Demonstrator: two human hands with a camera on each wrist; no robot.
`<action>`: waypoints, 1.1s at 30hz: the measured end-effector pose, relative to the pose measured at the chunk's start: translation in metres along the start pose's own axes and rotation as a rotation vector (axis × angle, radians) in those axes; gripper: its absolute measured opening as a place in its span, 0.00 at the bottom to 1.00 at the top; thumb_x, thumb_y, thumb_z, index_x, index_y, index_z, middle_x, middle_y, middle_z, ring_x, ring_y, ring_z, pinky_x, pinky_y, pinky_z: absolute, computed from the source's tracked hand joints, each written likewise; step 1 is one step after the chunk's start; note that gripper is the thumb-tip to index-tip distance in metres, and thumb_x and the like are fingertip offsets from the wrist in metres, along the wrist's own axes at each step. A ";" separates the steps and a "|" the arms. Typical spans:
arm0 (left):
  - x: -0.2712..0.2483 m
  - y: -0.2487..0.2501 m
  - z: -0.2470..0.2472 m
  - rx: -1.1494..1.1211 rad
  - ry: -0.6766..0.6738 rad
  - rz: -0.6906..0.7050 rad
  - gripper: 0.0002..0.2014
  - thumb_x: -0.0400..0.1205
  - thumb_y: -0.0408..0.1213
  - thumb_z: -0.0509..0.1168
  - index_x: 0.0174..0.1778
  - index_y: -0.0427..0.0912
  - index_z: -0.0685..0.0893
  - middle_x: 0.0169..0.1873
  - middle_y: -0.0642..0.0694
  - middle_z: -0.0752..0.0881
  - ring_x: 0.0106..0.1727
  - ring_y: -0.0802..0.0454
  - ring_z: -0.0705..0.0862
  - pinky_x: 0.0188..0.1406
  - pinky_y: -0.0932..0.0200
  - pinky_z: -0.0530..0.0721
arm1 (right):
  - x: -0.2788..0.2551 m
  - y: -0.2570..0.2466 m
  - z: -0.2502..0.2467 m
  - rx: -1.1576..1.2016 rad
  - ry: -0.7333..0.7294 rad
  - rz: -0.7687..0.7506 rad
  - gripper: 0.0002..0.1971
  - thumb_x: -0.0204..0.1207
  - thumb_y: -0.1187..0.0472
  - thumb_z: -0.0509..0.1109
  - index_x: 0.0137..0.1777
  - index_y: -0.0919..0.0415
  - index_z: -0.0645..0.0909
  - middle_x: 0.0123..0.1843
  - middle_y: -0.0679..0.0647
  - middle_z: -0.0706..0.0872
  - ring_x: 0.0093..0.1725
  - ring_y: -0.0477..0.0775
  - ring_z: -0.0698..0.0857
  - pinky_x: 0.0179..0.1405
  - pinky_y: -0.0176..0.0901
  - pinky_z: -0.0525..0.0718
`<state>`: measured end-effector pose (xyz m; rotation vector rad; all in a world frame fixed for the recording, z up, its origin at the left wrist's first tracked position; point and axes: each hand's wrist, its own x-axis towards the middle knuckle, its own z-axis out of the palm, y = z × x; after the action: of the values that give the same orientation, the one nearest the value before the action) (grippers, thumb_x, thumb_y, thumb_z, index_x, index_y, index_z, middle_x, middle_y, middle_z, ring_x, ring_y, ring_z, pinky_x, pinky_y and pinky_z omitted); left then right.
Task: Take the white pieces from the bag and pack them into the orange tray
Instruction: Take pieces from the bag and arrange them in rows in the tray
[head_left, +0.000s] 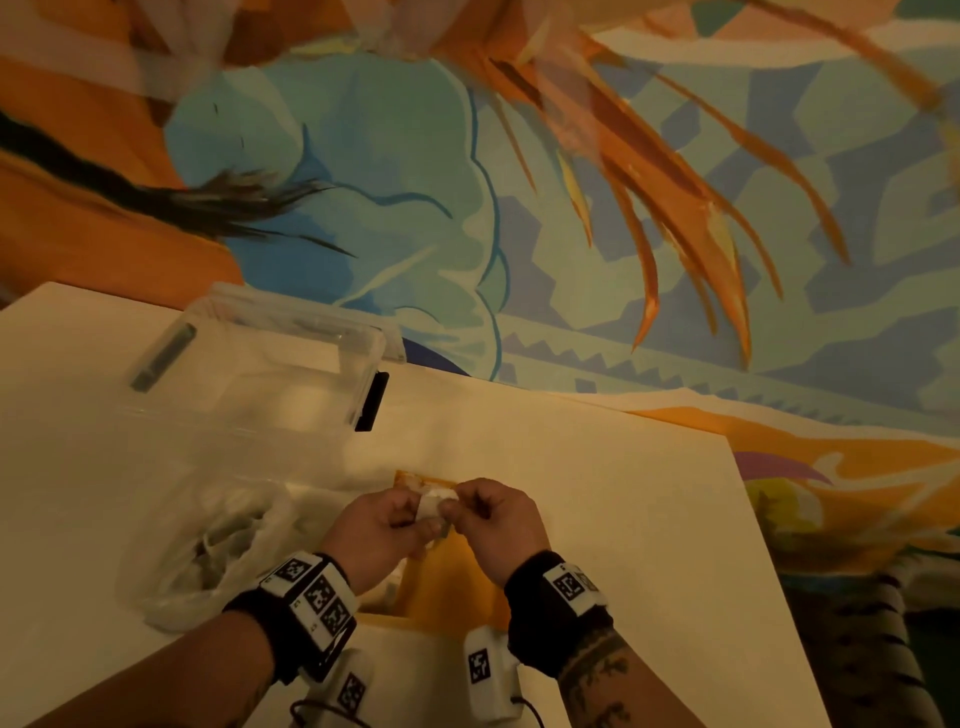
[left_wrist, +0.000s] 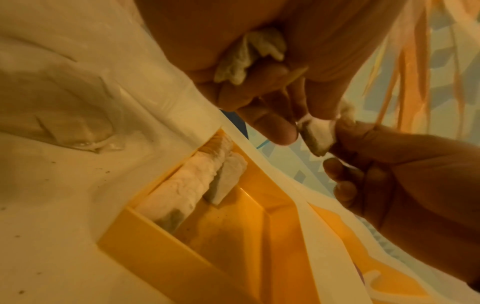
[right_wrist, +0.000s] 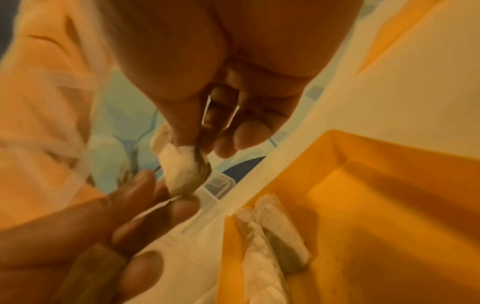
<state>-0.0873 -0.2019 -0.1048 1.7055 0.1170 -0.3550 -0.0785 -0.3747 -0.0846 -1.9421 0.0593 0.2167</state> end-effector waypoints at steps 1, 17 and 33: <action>0.001 -0.002 -0.002 0.013 0.023 -0.010 0.03 0.79 0.33 0.74 0.46 0.44 0.90 0.39 0.45 0.93 0.38 0.48 0.89 0.37 0.57 0.87 | 0.003 0.003 0.000 0.004 0.016 0.016 0.02 0.76 0.60 0.75 0.43 0.53 0.86 0.34 0.47 0.85 0.32 0.40 0.80 0.33 0.27 0.77; 0.033 -0.052 -0.039 0.608 -0.047 -0.371 0.24 0.78 0.52 0.71 0.70 0.56 0.77 0.50 0.53 0.85 0.46 0.51 0.87 0.53 0.54 0.87 | 0.047 0.069 0.041 -0.400 -0.137 0.438 0.15 0.81 0.50 0.69 0.64 0.55 0.82 0.58 0.52 0.86 0.55 0.55 0.84 0.54 0.44 0.83; 0.039 -0.049 -0.045 0.615 -0.103 -0.359 0.22 0.77 0.51 0.73 0.67 0.56 0.80 0.47 0.52 0.86 0.48 0.54 0.86 0.49 0.60 0.85 | 0.068 0.084 0.061 -0.409 -0.079 0.569 0.16 0.77 0.49 0.73 0.61 0.53 0.82 0.59 0.54 0.86 0.58 0.59 0.84 0.58 0.49 0.85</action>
<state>-0.0567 -0.1540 -0.1568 2.2703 0.2596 -0.8068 -0.0318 -0.3460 -0.1957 -2.2816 0.5557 0.7275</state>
